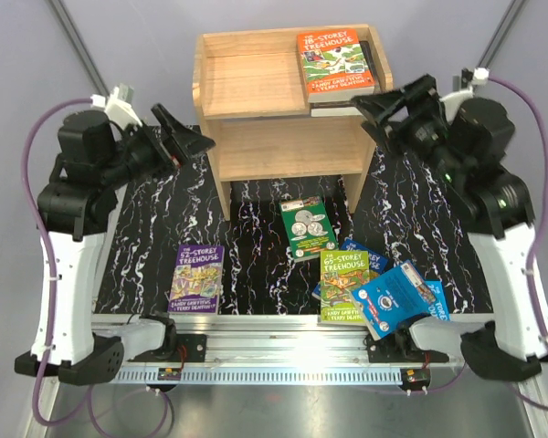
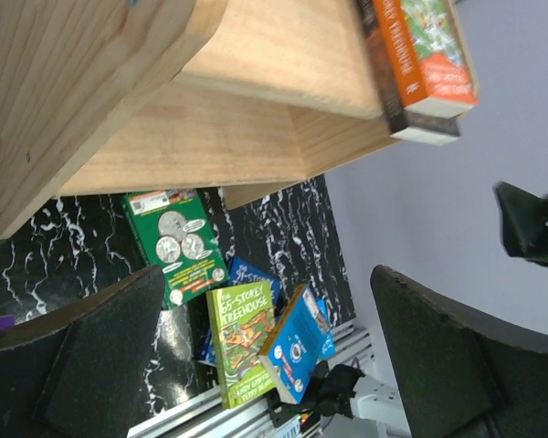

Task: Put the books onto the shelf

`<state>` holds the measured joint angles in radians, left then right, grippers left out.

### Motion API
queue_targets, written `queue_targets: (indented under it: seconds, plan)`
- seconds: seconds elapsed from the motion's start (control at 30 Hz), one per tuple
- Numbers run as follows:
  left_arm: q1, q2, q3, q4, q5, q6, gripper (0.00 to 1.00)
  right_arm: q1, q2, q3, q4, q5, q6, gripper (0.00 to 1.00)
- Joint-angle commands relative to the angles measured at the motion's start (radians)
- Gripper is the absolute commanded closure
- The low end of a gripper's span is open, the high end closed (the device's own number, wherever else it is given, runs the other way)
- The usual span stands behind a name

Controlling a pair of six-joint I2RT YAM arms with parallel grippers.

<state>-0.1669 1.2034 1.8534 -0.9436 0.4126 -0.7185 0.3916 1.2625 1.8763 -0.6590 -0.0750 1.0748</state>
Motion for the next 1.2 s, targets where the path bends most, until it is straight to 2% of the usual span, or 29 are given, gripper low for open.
queue_targets:
  seconds: [0.0, 0.07, 0.1, 0.13, 0.23, 0.27, 0.33, 0.37, 0.43, 0.47, 0.57, 0.7, 0.73, 0.87, 1.07, 1.17]
  plan:
    - [-0.064, -0.088, -0.175, 0.089, 0.012, 0.011, 0.01, 0.001, -0.141, -0.066, -0.066, -0.037, -0.203, 0.19]
    - [-0.136, -0.114, -0.314, 0.123, -0.053, -0.001, 0.01, 0.003, -0.155, -0.11, -0.276, -0.002, -0.237, 0.09]
    - [-0.222, -0.129, -0.357, 0.159, -0.075, -0.01, 0.01, 0.0, -0.147, -0.127, -0.357, 0.012, -0.24, 0.03]
    - [-0.27, -0.133, -0.399, 0.182, -0.11, -0.025, 0.01, 0.001, -0.14, -0.153, -0.49, 0.023, -0.237, 0.02]
    - [-0.426, -0.093, -0.564, 0.285, -0.124, -0.05, 0.01, 0.001, -0.115, -0.348, -0.602, 0.006, -0.216, 0.0]
    - [-0.453, -0.072, -0.645, 0.31, -0.123, -0.056, 0.01, 0.001, -0.107, -0.458, -0.602, -0.015, -0.21, 0.0]
    - [-0.522, 0.008, -0.718, 0.415, -0.086, -0.094, 0.01, 0.001, -0.12, -0.564, -0.546, -0.026, -0.193, 0.0]
    - [-0.546, 0.06, -0.806, 0.554, -0.055, -0.139, 0.01, 0.001, -0.15, -0.657, -0.478, -0.031, -0.175, 0.0]
    - [-0.566, 0.122, -0.884, 0.667, -0.003, -0.171, 0.01, -0.002, -0.191, -0.738, -0.423, -0.032, -0.153, 0.0]
    - [-0.578, 0.155, -0.885, 0.695, -0.008, -0.171, 0.01, -0.008, -0.202, -0.811, -0.397, -0.042, -0.138, 0.0]
    - [-0.632, 0.303, -0.847, 0.764, 0.017, -0.16, 0.01, -0.01, -0.206, -0.896, -0.357, -0.052, -0.128, 0.01]
    - [-0.727, 0.504, -0.781, 0.844, 0.031, -0.185, 0.01, -0.011, -0.175, -0.947, -0.372, 0.006, -0.145, 0.02]
    - [-0.738, 0.533, -0.78, 0.871, 0.04, -0.231, 0.01, -0.013, -0.17, -0.956, -0.363, 0.017, -0.148, 0.02]
    - [-0.767, 0.631, -0.855, 1.178, 0.068, -0.387, 0.01, -0.028, -0.135, -1.037, -0.271, 0.009, -0.151, 0.02]
    - [-0.781, 0.683, -0.744, 1.028, -0.044, -0.288, 0.01, -0.125, -0.048, -1.054, -0.2, 0.023, -0.223, 0.02]
    - [-0.789, 0.711, -0.7, 1.0, -0.084, -0.276, 0.07, -0.175, 0.027, -1.054, -0.174, 0.018, -0.251, 0.04]
